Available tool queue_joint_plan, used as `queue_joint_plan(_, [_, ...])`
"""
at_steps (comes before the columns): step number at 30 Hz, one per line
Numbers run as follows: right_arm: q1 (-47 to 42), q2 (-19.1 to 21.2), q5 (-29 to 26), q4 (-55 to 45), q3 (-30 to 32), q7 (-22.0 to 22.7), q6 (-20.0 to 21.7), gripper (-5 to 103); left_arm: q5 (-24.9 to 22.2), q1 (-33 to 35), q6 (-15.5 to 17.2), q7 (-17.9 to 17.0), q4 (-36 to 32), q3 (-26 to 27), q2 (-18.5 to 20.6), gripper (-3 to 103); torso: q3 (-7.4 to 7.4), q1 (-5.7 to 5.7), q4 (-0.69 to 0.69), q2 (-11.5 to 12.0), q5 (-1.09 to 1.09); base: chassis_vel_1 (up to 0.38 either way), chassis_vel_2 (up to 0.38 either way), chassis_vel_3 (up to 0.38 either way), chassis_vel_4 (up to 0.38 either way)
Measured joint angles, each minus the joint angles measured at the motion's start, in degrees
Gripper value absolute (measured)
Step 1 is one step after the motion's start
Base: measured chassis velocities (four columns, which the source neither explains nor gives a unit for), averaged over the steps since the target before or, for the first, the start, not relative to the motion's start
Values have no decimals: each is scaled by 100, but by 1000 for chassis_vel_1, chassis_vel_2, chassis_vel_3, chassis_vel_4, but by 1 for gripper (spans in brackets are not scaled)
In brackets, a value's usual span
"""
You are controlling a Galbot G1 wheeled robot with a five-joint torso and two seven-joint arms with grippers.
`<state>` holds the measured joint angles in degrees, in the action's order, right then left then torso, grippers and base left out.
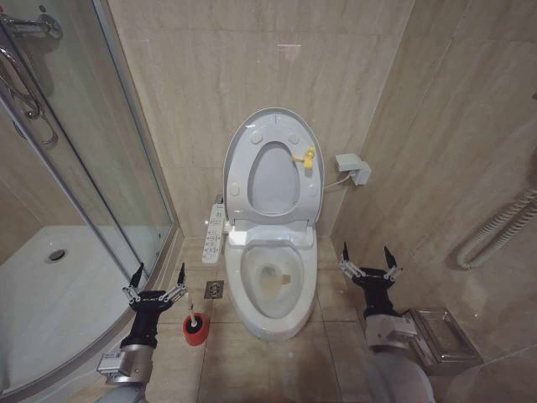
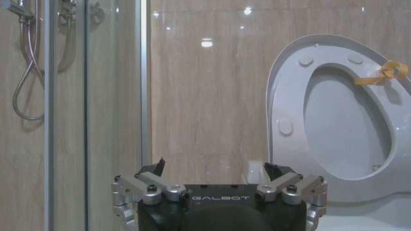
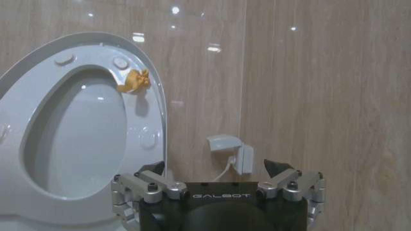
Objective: Open the toilet lid, clean the toilet bowl with a toilet brush, close the toilet lid, and flush.
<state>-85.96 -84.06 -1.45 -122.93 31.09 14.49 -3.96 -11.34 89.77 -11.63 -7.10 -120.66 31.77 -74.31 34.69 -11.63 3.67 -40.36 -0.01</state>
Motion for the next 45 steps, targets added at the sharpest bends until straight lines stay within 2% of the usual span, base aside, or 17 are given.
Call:
queue_joint_plan(8, [-129,-134,123,-110,-29,-123,-25,100,0,1,0,0,0,0,0,100,0,0,0,0,0,0,0,0,0])
queue_joint_plan(45, [-78,-140,100,-92,-39,-92,35,100,0,2,0,0,0,0,0,100,0,0,0,0,1,0,0,0,0])
